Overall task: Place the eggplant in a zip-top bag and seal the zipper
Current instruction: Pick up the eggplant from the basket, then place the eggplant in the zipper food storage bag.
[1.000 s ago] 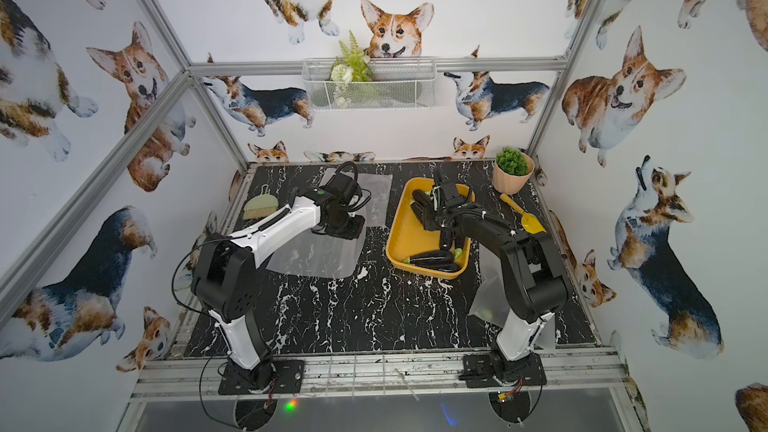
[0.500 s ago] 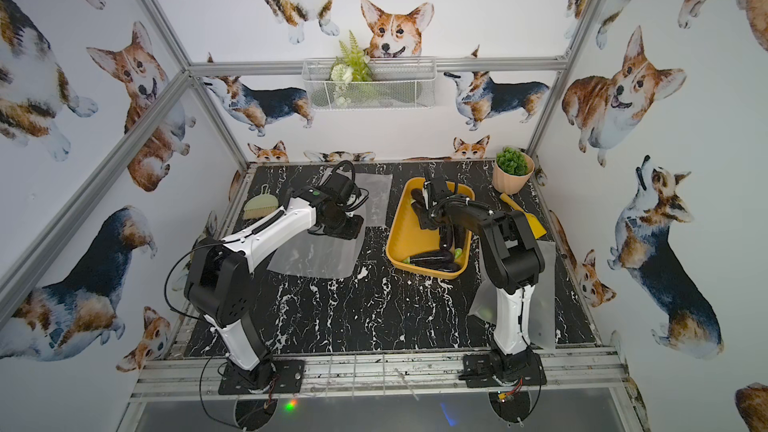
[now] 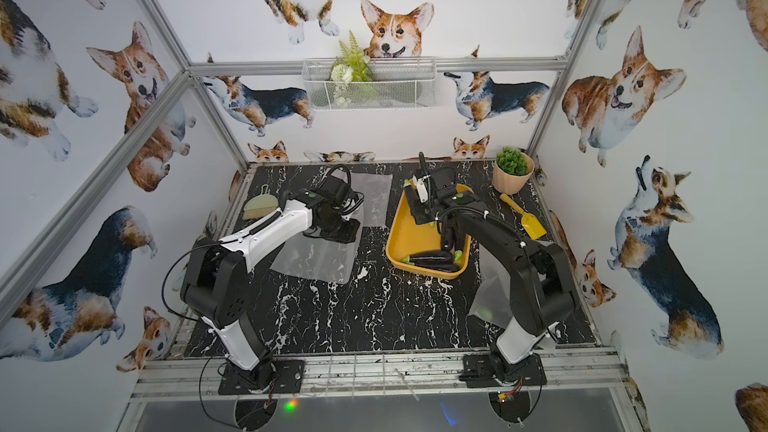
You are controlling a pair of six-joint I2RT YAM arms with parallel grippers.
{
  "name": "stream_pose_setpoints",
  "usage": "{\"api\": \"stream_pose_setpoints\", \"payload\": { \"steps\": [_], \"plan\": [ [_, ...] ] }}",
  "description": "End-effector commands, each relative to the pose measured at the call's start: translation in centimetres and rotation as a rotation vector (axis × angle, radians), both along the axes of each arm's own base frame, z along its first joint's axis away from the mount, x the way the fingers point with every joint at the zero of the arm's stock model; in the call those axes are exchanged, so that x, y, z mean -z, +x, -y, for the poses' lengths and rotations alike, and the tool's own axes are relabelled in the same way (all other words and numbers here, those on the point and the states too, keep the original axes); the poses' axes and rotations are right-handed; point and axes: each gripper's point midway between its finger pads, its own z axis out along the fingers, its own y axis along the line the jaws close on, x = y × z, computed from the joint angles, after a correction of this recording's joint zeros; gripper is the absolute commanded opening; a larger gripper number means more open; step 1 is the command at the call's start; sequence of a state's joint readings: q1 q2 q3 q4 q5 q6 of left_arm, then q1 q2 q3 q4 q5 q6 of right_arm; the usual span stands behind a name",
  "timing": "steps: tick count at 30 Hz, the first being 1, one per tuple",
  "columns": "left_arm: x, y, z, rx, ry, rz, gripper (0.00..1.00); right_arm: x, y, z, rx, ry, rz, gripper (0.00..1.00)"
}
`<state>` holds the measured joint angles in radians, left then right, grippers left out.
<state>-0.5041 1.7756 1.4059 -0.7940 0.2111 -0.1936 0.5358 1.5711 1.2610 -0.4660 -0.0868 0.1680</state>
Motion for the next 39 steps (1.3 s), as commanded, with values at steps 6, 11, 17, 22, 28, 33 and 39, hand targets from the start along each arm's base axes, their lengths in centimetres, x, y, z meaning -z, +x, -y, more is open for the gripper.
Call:
{"api": "stream_pose_setpoints", "payload": {
  "steps": [6, 11, 17, 22, 28, 33, 39],
  "plan": [
    [-0.6, 0.8, 1.2, -0.010, -0.072, 0.040, 0.00, -0.9, -14.5, -6.4, -0.225, 0.316, -0.337, 0.29],
    [-0.3, 0.6, 1.7, -0.001, -0.079, 0.052, 0.00, -1.1, -16.4, -7.8, -0.246, 0.413, -0.416, 0.28],
    [-0.2, 0.1, 2.3, 0.013, -0.088, 0.065, 0.00, 1.0, -15.5, -8.9, -0.220, 0.379, -0.486, 0.26],
    [-0.6, -0.3, 2.3, 0.021, -0.099, 0.073, 0.00, 2.5, -14.5, -9.6, -0.198, 0.364, -0.507, 0.26],
    [-1.2, -1.2, 2.7, 0.057, -0.056, 0.115, 0.00, 4.5, -14.6, -8.9, -0.143, 0.280, -0.581, 0.27],
    [-1.5, -1.9, 3.0, 0.056, -0.005, 0.155, 0.00, 5.7, -15.1, -8.0, -0.100, 0.172, -0.669, 0.24],
    [-0.8, -1.8, 2.1, 0.037, 0.028, 0.143, 0.00, 4.7, -15.2, -6.5, -0.072, 0.177, -0.642, 0.23]
  ]
}}
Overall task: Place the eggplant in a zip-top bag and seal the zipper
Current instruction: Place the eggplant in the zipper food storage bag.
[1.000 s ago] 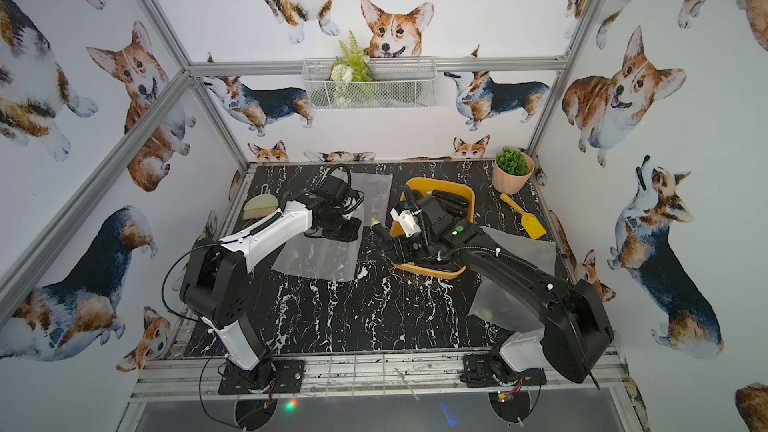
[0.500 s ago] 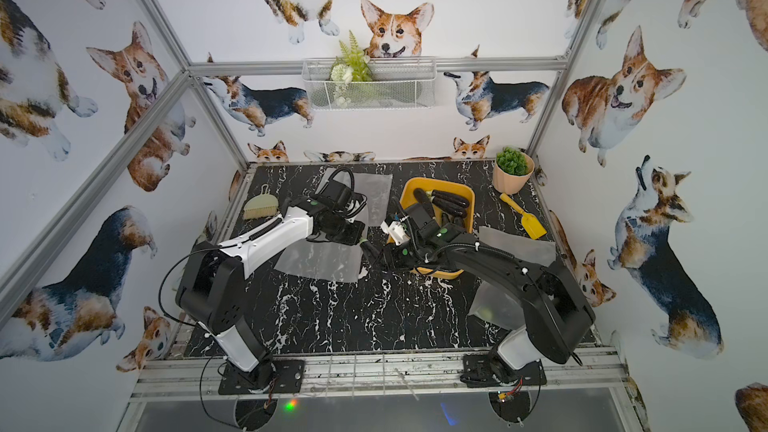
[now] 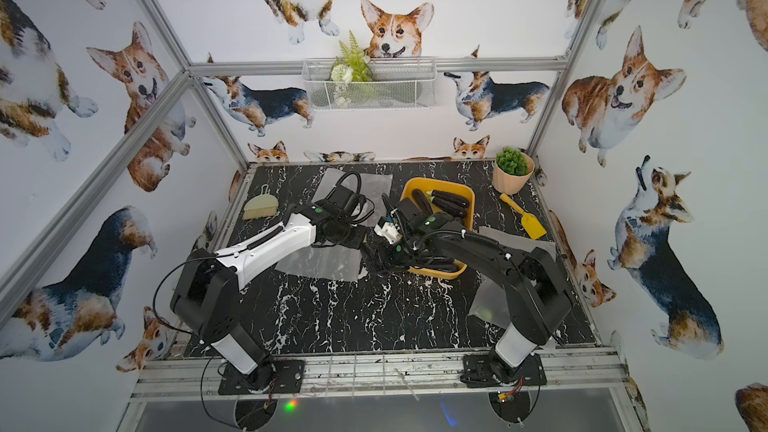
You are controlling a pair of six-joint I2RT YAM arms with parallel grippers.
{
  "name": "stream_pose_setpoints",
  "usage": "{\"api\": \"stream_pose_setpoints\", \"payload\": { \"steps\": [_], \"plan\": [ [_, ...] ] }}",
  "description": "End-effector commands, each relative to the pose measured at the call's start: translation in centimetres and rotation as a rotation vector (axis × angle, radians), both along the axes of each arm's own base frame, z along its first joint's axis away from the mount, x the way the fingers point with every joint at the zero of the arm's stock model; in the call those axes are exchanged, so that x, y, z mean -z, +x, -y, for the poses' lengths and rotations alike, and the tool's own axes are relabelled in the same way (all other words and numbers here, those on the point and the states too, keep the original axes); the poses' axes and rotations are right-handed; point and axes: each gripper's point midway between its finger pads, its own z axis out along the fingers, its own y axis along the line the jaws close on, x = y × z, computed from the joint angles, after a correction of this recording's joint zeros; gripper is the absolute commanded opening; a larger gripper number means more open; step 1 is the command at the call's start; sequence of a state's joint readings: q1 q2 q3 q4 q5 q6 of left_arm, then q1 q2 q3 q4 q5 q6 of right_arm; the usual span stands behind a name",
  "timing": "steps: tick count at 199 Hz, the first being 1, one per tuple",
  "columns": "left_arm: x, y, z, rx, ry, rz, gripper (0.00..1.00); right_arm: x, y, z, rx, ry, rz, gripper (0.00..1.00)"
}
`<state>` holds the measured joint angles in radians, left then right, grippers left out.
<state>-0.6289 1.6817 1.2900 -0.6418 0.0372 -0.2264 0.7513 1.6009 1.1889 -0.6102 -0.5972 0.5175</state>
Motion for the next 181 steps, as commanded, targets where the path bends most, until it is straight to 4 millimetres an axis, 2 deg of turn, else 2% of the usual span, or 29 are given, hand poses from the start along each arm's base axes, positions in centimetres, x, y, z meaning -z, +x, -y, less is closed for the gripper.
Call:
{"api": "stream_pose_setpoints", "payload": {
  "steps": [1, 25, 45, 47, 50, 71, 105, 126, 145, 161, 181],
  "plan": [
    [-0.1, -0.9, 0.1, 0.008, -0.034, -0.048, 0.00, 1.3, 0.5, 3.0, 0.109, -0.122, 0.013, 0.23],
    [-0.4, -0.9, 0.4, 0.014, -0.070, -0.056, 0.00, 0.8, 0.5, 2.7, 0.128, -0.067, 0.031, 0.23],
    [-0.3, -1.2, 1.0, 0.015, -0.100, -0.071, 0.00, 1.2, 0.3, 2.4, 0.115, -0.069, 0.006, 0.23],
    [-1.1, -1.2, 1.0, 0.016, -0.116, -0.054, 0.00, 1.2, 0.3, 2.3, 0.112, -0.067, 0.003, 0.23],
    [-1.4, -1.2, 1.0, 0.017, -0.123, -0.049, 0.00, 1.2, 0.3, 2.3, 0.109, -0.066, 0.001, 0.23],
    [-1.6, -1.5, 1.0, 0.025, -0.126, -0.039, 0.00, 0.9, 0.5, 2.2, 0.109, -0.059, 0.010, 0.23],
    [-2.2, -3.0, 2.4, 0.104, -0.119, -0.016, 0.00, 0.5, 0.8, 0.8, 0.104, -0.001, -0.031, 0.25],
    [-2.0, -4.0, 2.4, 0.126, -0.094, -0.025, 0.00, 0.5, 1.4, 0.3, 0.109, 0.002, -0.049, 0.26],
    [-2.4, -4.5, 2.1, 0.122, -0.103, -0.020, 0.00, 1.3, 2.5, 0.8, 0.147, -0.028, -0.061, 0.27],
    [-3.0, -5.2, 2.1, 0.123, -0.132, -0.033, 0.00, 1.8, 4.4, 1.1, 0.225, -0.039, -0.046, 0.27],
    [-3.9, -6.0, 2.8, 0.102, -0.215, -0.059, 0.00, 1.3, 5.9, 0.1, 0.268, -0.030, -0.010, 0.28]
  ]
}}
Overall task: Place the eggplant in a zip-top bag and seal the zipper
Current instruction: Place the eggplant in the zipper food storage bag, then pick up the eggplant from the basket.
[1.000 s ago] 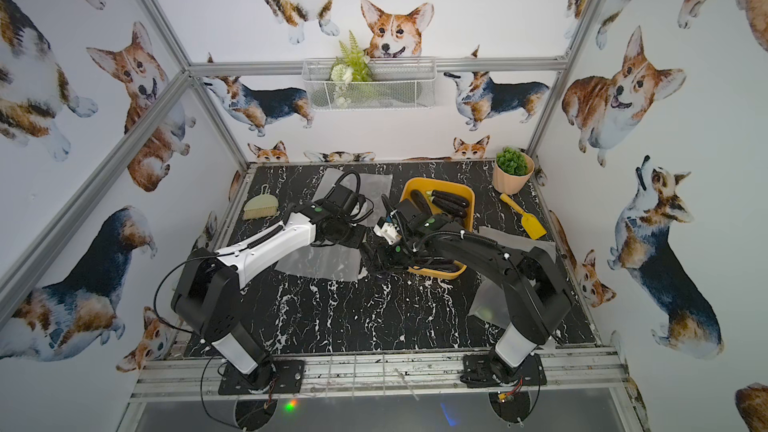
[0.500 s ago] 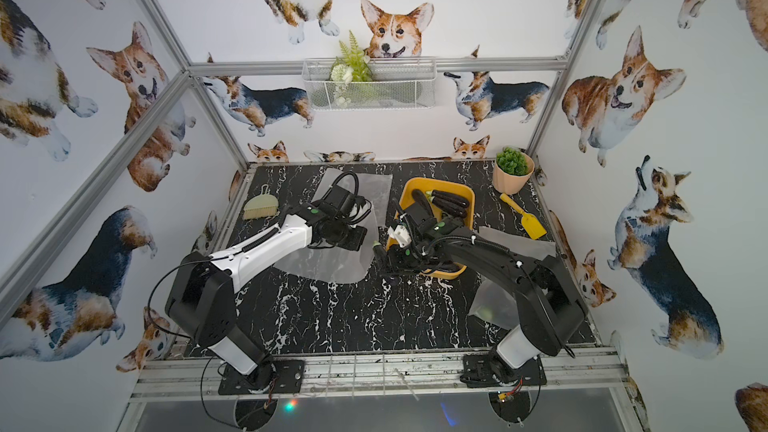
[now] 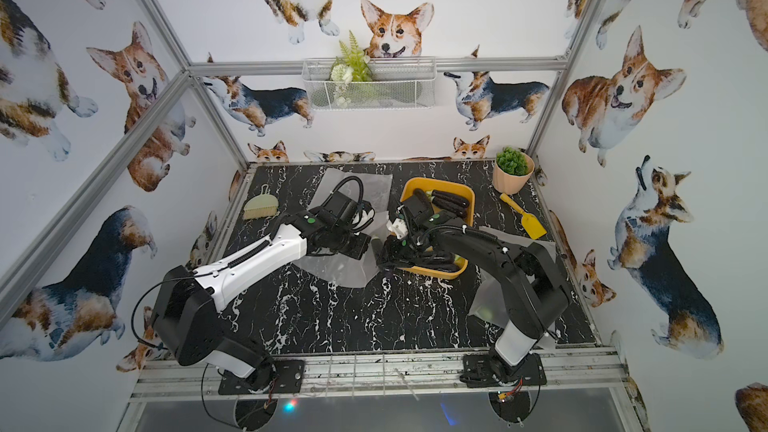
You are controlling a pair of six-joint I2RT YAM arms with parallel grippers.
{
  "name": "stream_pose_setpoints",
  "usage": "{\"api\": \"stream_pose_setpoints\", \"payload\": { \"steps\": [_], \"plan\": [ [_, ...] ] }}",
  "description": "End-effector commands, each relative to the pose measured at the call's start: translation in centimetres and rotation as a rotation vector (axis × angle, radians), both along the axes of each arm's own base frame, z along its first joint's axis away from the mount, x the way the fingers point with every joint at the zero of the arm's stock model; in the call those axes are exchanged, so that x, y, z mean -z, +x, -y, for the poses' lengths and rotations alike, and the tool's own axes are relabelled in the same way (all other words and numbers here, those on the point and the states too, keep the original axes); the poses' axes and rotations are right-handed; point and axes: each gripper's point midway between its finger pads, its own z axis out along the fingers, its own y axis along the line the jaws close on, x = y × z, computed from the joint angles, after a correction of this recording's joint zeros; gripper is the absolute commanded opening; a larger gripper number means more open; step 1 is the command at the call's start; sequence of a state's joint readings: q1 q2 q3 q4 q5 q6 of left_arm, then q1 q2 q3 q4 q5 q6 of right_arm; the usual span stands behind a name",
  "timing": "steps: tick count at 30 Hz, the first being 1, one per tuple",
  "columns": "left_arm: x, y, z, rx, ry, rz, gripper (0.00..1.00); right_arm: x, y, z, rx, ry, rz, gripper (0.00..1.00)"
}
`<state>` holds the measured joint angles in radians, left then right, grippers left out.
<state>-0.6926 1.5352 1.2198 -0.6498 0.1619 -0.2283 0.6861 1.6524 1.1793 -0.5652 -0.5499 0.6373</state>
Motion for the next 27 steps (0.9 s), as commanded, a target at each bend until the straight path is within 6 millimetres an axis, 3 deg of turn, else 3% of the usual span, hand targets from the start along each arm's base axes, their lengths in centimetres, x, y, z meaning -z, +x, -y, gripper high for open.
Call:
{"api": "stream_pose_setpoints", "payload": {
  "steps": [1, 4, 9, 11, 14, 18, 21, 23, 27],
  "plan": [
    [-0.9, -1.4, 0.6, -0.017, -0.087, -0.051, 0.00, -0.8, 2.7, -1.4, 0.089, 0.015, 0.058, 0.28],
    [-1.6, -1.1, 0.7, -0.079, -0.149, -0.060, 0.00, -0.4, 2.7, -3.2, 0.070, 0.005, 0.069, 0.32],
    [-2.0, -0.5, 0.0, -0.144, -0.198, -0.071, 0.00, 1.9, 3.0, -4.3, 0.087, -0.036, 0.077, 0.40],
    [-1.7, -0.3, -0.6, -0.167, -0.197, -0.082, 0.00, 1.4, 3.5, -4.9, 0.094, -0.016, 0.095, 0.47],
    [-0.9, 0.2, -2.0, -0.205, -0.152, -0.086, 0.00, -1.3, 3.8, -5.0, 0.101, 0.029, 0.168, 0.56],
    [0.5, 1.1, -3.0, -0.213, -0.093, -0.082, 0.00, -4.2, 3.8, -3.6, 0.100, 0.057, 0.235, 0.64],
    [1.1, 1.6, -2.9, -0.209, -0.080, -0.085, 0.00, -4.5, 3.8, -2.4, 0.098, 0.051, 0.236, 0.72],
    [1.3, 1.8, -2.9, -0.208, -0.067, -0.084, 0.00, -4.7, 4.2, -1.1, 0.124, 0.049, 0.242, 0.70],
    [1.5, 1.8, -3.2, -0.205, -0.047, -0.079, 0.00, -2.9, 7.8, 5.7, 0.253, -0.079, 0.301, 0.66]
  ]
}}
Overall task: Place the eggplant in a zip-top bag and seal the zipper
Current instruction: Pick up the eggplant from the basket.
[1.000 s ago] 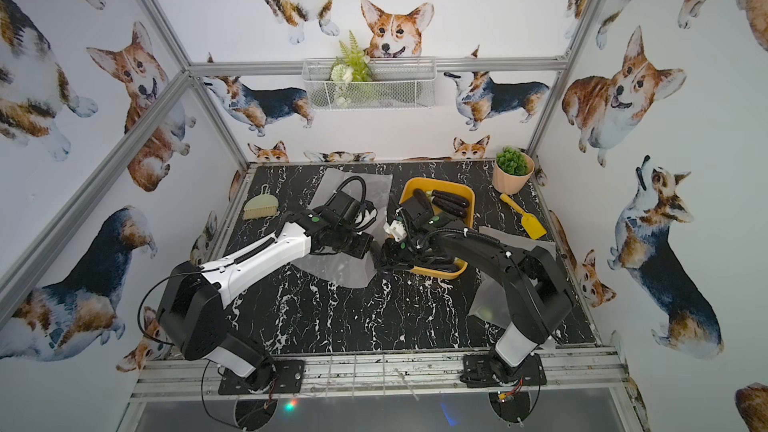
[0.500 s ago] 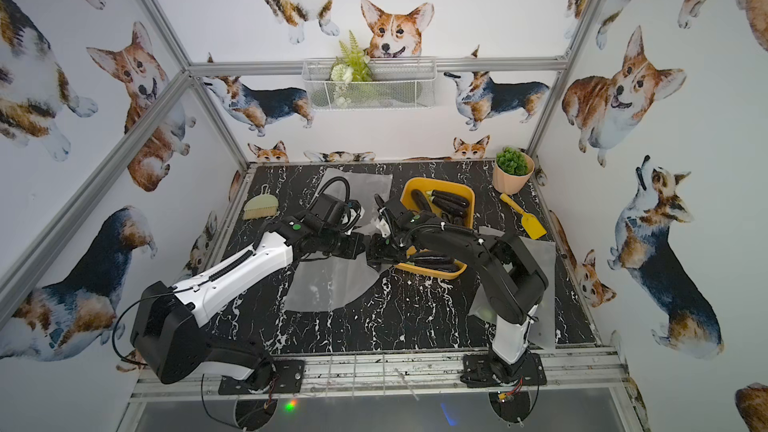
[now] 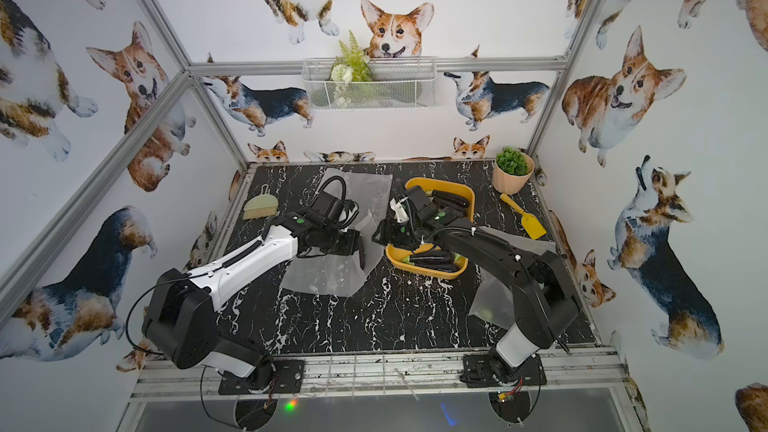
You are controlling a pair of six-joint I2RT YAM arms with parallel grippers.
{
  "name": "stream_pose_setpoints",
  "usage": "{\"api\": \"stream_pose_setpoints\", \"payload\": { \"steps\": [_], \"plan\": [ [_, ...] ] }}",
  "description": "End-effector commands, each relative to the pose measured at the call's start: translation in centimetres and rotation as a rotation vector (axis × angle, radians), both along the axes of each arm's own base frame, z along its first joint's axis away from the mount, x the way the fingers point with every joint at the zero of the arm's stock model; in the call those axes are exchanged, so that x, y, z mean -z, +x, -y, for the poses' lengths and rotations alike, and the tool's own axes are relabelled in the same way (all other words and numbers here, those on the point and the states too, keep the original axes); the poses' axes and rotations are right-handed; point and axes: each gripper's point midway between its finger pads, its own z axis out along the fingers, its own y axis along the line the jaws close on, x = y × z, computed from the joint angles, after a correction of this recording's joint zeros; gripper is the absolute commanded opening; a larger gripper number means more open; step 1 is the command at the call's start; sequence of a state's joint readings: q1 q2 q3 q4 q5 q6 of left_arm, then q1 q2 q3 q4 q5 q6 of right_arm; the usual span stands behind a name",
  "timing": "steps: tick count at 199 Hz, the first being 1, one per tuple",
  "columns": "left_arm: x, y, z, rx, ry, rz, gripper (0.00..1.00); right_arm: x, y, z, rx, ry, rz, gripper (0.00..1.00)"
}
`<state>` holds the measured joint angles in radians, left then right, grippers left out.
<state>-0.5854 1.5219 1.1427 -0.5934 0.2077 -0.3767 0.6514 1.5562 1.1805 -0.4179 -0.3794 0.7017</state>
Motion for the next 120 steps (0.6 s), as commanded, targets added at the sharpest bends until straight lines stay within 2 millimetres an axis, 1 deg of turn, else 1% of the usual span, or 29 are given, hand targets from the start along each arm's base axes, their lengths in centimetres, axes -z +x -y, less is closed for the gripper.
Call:
{"api": "stream_pose_setpoints", "payload": {
  "steps": [1, 5, 8, 12, 17, 25, 46, 63, 83, 94, 120],
  "plan": [
    [0.1, 0.0, -0.3, 0.012, 0.025, 0.007, 0.00, 2.5, 4.0, 6.9, 0.126, -0.201, 0.074, 0.66],
    [0.1, 0.0, -0.3, 0.015, 0.028, 0.005, 0.00, 3.0, 5.1, 8.1, 0.144, -0.245, 0.085, 0.66],
    [0.2, -0.1, -0.3, 0.016, 0.030, 0.003, 0.00, 3.3, 5.4, 8.4, 0.145, -0.260, 0.088, 0.66],
    [0.3, -0.2, -0.3, 0.017, 0.032, 0.002, 0.00, 3.9, 6.4, 9.5, 0.156, -0.296, 0.093, 0.66],
    [0.4, -0.2, -0.3, 0.018, 0.034, 0.000, 0.00, 4.2, 7.2, 10.0, 0.160, -0.315, 0.098, 0.67],
    [0.5, -0.4, -0.2, 0.022, 0.034, -0.005, 0.00, 4.7, 9.1, 11.0, 0.173, -0.349, 0.121, 0.67],
    [0.6, -0.7, 0.1, 0.036, 0.036, -0.011, 0.00, 5.5, 12.4, 12.2, 0.171, -0.422, 0.220, 0.70],
    [0.4, -0.8, 0.3, 0.042, 0.031, -0.008, 0.00, 6.2, 14.6, 12.4, 0.141, -0.469, 0.264, 0.71],
    [0.1, -0.7, 0.3, 0.049, 0.031, -0.004, 0.00, 7.5, 16.3, 12.2, 0.111, -0.501, 0.252, 0.71],
    [-0.1, -0.7, 0.4, 0.055, 0.030, -0.002, 0.00, 9.0, 17.0, 12.5, 0.102, -0.529, 0.226, 0.71],
    [-0.7, -0.7, 0.7, 0.072, 0.018, 0.003, 0.00, 11.3, 17.7, 12.4, 0.070, -0.534, 0.184, 0.67]
  ]
}}
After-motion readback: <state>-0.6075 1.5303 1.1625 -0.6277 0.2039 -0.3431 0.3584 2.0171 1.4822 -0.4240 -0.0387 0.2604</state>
